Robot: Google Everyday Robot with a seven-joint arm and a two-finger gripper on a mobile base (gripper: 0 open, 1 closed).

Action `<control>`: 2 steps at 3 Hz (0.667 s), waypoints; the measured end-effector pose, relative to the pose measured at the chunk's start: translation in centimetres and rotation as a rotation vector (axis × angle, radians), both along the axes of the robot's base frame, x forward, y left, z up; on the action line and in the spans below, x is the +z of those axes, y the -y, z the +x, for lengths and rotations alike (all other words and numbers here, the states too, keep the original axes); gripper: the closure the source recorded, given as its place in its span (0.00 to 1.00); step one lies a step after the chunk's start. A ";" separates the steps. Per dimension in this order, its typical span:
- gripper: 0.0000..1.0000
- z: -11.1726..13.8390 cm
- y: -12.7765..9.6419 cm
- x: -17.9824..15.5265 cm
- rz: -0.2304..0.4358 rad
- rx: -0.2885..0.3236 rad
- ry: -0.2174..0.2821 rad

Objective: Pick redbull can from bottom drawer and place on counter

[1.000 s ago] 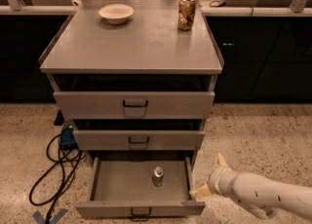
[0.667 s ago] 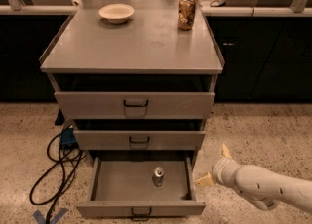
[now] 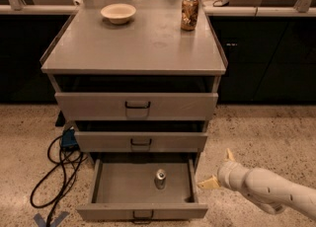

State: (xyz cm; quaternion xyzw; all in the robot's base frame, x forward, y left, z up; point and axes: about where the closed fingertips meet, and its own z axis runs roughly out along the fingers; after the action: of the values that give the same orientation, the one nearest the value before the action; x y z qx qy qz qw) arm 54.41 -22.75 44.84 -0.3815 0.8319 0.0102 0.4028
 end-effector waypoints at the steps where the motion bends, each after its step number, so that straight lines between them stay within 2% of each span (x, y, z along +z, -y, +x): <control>1: 0.00 0.7 0.2 -1.0 0.156 0.042 0.066; 2: 0.00 0.6 2.1 -1.5 0.253 0.000 0.082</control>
Offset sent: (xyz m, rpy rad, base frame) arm 0.0058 0.0004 -0.0097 0.1219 -0.0492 0.0412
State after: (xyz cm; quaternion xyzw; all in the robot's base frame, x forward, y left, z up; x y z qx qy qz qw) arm 54.97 -24.86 43.30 -0.3277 0.8068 0.0995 0.4814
